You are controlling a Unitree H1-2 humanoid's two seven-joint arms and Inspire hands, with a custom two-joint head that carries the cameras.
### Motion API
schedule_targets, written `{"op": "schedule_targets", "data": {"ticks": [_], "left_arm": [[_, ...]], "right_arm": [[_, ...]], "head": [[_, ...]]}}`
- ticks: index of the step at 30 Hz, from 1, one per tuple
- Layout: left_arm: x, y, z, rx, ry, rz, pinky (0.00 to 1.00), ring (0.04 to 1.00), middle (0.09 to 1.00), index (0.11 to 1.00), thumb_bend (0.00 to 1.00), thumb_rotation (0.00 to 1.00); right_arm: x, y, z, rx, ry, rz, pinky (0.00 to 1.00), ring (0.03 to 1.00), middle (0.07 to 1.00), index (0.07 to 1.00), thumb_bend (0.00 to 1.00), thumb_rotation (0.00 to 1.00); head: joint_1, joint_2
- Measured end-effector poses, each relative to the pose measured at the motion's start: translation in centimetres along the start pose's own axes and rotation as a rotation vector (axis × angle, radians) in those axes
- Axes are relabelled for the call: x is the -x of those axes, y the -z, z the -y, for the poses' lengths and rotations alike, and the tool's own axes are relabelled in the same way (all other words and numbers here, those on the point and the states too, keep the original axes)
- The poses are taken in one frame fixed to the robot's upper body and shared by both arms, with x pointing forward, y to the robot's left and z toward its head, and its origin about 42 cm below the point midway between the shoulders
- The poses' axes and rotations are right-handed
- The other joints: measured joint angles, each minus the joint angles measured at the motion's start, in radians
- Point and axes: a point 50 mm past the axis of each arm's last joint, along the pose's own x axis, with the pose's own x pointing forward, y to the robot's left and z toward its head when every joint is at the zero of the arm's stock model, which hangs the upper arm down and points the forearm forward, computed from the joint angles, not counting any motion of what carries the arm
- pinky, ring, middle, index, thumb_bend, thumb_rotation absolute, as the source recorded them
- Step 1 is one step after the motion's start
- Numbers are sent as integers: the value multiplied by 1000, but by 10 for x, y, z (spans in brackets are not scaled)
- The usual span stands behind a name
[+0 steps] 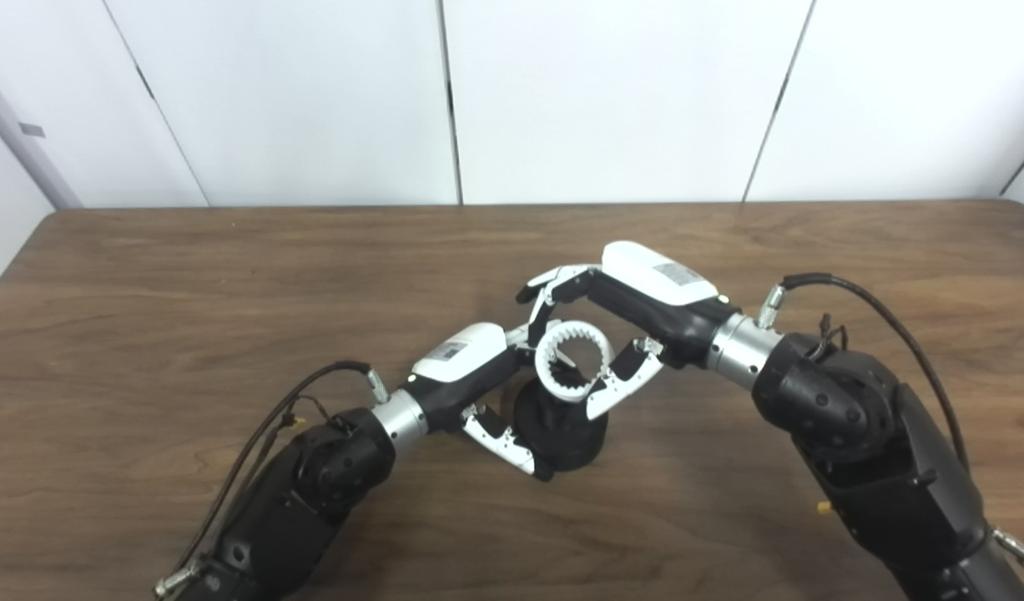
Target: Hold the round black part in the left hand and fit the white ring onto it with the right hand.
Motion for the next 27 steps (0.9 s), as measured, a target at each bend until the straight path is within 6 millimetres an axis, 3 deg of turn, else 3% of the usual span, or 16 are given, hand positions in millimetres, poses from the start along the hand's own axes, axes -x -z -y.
{"op": "schedule_targets", "data": {"ticks": [27], "left_arm": [[0, -1, -1, 1, 2, -2, 923, 1000, 995, 486, 521, 76]], "right_arm": [[2, 8, -17, -41, -13, -39, 767, 804, 801, 482, 517, 145]], "head": [[5, 12]]}}
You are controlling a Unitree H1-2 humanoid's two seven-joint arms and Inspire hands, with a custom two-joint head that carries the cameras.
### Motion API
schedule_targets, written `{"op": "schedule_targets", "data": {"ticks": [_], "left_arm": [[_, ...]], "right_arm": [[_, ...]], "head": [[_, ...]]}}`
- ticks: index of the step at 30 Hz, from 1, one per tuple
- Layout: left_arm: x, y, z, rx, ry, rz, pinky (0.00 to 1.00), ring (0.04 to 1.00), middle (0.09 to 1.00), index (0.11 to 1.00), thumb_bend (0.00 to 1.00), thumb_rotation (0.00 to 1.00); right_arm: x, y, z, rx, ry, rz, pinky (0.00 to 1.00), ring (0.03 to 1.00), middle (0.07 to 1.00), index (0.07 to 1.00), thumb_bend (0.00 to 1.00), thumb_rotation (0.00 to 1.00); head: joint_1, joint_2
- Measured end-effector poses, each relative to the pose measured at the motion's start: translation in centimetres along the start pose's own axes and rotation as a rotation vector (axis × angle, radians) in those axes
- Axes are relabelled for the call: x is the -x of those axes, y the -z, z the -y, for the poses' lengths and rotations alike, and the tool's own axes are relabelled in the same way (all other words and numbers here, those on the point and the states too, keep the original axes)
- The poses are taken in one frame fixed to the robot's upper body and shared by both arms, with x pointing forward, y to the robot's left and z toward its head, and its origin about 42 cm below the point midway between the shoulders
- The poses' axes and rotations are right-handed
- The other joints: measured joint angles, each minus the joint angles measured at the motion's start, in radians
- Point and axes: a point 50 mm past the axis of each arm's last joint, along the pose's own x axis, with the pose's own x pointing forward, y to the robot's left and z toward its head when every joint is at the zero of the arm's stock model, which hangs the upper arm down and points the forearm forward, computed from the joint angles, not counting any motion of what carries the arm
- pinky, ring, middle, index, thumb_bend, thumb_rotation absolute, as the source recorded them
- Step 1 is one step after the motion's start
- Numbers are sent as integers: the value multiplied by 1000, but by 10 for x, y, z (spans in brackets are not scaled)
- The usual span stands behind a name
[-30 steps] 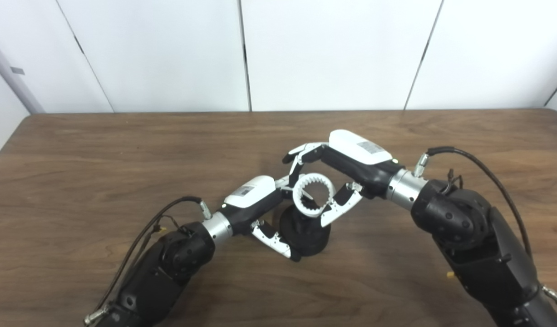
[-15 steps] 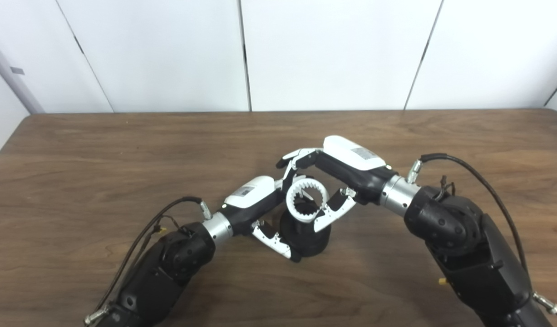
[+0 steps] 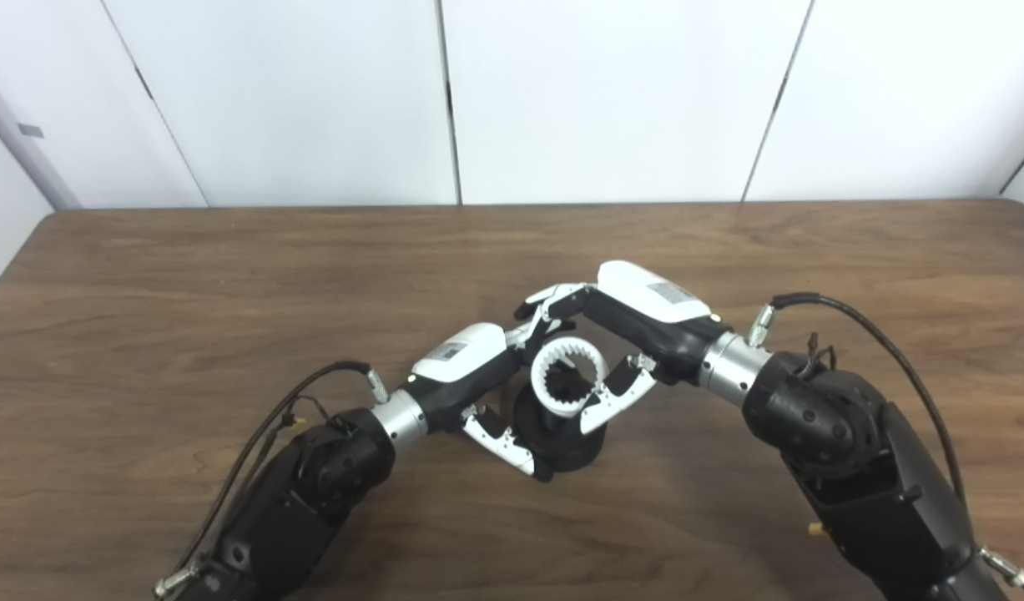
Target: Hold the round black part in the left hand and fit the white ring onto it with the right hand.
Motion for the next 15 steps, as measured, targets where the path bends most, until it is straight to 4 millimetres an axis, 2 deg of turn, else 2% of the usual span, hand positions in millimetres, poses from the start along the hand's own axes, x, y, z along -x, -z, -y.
{"op": "schedule_targets", "data": {"ticks": [15], "left_arm": [[0, -2, -1, 12, 11, -10, 933, 1000, 991, 486, 521, 75]], "right_arm": [[-1, 11, -7, -23, 1, -34, 765, 805, 802, 482, 517, 144]], "head": [[8, 9]]}}
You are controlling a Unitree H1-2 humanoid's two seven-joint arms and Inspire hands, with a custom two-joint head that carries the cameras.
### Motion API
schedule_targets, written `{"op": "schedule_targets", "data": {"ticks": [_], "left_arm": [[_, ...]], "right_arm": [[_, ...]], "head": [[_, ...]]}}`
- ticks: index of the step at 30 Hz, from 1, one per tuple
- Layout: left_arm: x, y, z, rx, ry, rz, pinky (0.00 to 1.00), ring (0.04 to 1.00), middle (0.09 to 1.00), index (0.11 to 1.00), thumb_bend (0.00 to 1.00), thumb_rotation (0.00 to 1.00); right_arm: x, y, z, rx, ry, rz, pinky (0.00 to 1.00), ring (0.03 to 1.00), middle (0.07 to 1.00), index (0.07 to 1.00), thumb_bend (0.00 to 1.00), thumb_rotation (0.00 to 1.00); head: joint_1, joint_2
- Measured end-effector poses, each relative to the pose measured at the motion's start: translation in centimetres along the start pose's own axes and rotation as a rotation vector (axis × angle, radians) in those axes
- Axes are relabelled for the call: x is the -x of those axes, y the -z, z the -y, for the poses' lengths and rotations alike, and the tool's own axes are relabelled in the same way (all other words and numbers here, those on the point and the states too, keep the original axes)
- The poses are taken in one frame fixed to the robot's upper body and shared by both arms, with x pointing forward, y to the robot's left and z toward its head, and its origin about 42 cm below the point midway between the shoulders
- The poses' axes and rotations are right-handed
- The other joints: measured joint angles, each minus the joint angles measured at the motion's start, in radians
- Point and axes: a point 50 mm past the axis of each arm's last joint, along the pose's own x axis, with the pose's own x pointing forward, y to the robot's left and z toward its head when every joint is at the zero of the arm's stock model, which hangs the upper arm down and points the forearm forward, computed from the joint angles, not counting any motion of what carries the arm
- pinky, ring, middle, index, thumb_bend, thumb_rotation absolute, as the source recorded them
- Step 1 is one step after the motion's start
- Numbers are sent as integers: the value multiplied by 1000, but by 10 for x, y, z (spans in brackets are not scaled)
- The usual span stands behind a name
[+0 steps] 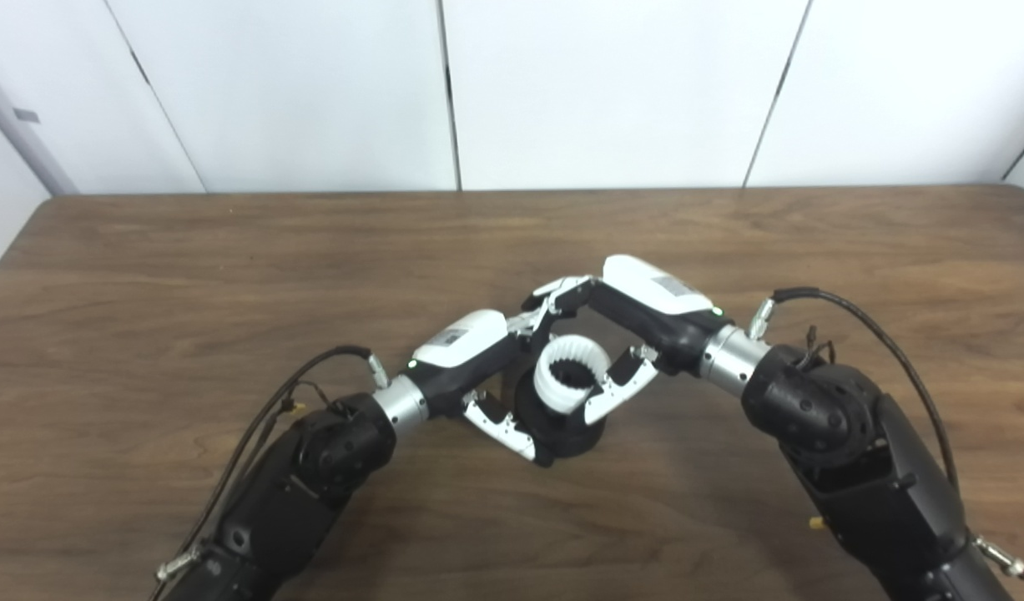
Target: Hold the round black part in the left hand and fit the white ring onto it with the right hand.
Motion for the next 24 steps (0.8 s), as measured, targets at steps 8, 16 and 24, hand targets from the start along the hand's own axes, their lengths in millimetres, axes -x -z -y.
{"op": "schedule_targets", "data": {"ticks": [8, 16, 24], "left_arm": [[0, 0, 0, 0, 1, -2, 949, 1000, 989, 486, 521, 75], [1, 0, 2, 7, 4, -8, 960, 1000, 981, 486, 521, 75], [1, 0, 2, 6, 6, -7, 957, 1000, 988, 486, 521, 77]], "right_arm": [[-2, 0, -3, -2, -1, 3, 766, 808, 802, 482, 517, 145], [-4, -1, -7, -5, -14, 7, 774, 811, 804, 482, 517, 146], [-7, -3, -15, -5, -39, 11, 744, 798, 798, 482, 517, 146]], "head": [[3, 2], [6, 5], [8, 5]]}}
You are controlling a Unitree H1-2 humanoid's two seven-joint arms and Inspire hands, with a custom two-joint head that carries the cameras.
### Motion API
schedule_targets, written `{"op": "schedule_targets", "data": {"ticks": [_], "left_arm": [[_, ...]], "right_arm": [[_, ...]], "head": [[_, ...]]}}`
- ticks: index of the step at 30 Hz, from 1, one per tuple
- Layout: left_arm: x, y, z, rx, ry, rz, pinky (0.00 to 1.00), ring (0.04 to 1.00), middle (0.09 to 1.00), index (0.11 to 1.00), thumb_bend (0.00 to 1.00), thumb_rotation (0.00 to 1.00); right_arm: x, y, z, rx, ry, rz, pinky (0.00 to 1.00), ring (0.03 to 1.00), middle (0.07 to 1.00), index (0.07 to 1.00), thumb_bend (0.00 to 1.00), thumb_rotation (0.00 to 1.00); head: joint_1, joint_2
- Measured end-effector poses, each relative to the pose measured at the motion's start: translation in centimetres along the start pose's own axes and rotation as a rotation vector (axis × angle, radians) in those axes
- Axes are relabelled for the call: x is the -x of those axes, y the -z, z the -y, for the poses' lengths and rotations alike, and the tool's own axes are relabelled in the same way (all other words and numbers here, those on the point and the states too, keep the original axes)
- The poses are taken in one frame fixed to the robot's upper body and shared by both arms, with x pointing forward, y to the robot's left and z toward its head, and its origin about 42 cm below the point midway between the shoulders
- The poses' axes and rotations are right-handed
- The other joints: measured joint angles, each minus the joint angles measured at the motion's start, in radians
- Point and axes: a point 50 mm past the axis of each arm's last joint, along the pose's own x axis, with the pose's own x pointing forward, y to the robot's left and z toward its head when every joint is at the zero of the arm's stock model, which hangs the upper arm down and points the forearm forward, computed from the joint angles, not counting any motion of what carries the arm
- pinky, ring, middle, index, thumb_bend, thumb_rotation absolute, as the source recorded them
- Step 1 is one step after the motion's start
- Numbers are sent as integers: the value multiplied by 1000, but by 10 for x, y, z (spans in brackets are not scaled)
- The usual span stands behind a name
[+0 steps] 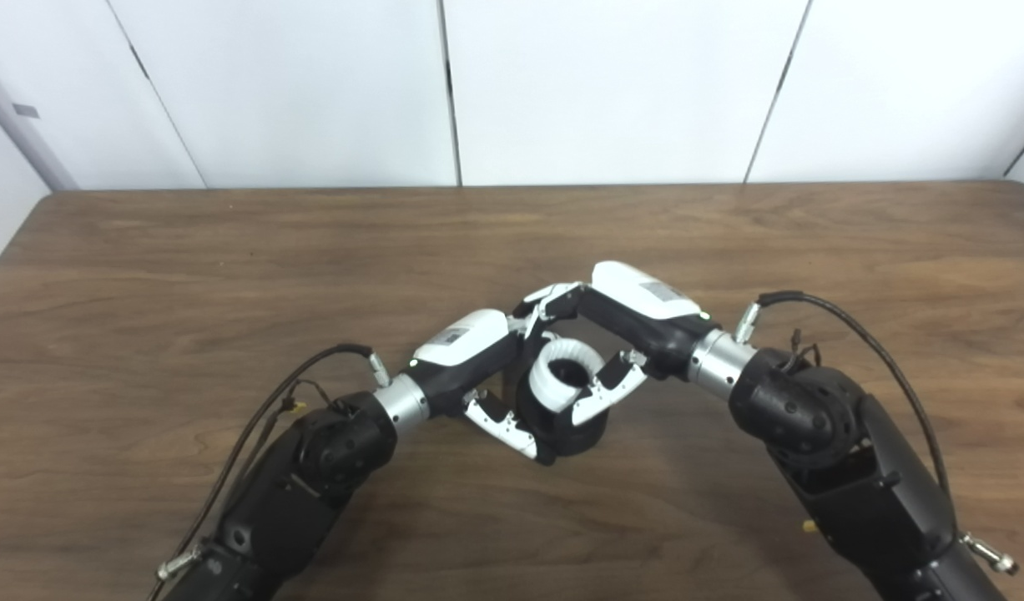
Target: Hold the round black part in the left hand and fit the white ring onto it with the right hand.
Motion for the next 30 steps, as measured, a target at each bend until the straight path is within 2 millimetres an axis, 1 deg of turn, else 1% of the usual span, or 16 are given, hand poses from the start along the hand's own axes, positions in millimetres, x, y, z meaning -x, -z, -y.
{"op": "schedule_targets", "data": {"ticks": [8, 13, 18, 20, 21, 22, 23, 24, 26, 30], "left_arm": [[0, 0, 0, -3, -2, -1, 940, 1000, 984, 486, 521, 77], [-1, -1, 0, -14, -8, 2, 925, 1000, 985, 486, 521, 76], [-1, -1, 0, -14, -8, 2, 953, 1000, 984, 486, 521, 76], [-1, -1, 1, -13, -6, 1, 954, 1000, 984, 487, 521, 77], [-1, -1, 1, -12, -6, 1, 953, 1000, 985, 487, 521, 77], [-1, -1, 1, -12, -6, 1, 953, 1000, 986, 487, 521, 77], [-1, -1, 1, -12, -5, 0, 955, 1000, 984, 487, 521, 77], [-1, -1, 1, -12, -5, 0, 957, 1000, 985, 487, 521, 77], [-1, -1, 1, -11, -3, 1, 956, 1000, 991, 487, 521, 76], [-1, -1, 1, -8, 0, 2, 922, 1000, 991, 486, 521, 75]], "right_arm": [[-1, -3, -2, 12, -4, 14, 746, 787, 792, 482, 517, 144], [0, -10, -3, 40, -10, 29, 759, 789, 786, 482, 518, 144], [0, -10, -3, 42, -14, 26, 748, 791, 790, 486, 518, 147], [1, -9, -3, 42, -22, 21, 748, 806, 814, 495, 517, 157], [1, -8, -3, 43, -32, 18, 749, 812, 827, 613, 662, 234], [1, -8, -1, 48, -40, 17, 750, 816, 834, 674, 735, 274], [2, -8, 0, 55, -52, 14, 762, 830, 854, 753, 807, 310], [2, -8, 2, 58, -65, 6, 762, 836, 864, 801, 853, 326], [4, -9, 5, 66, -88, -5, 752, 839, 876, 863, 924, 336], [3, -10, 8, 64, -105, -16, 739, 840, 887, 931, 955, 340]], "head": [[0, 3], [0, 3], [0, 3], [0, 3], [-3, 2], [-3, 2], [-3, 2], [-5, 2], [-5, 2], [-6, 3]]}}
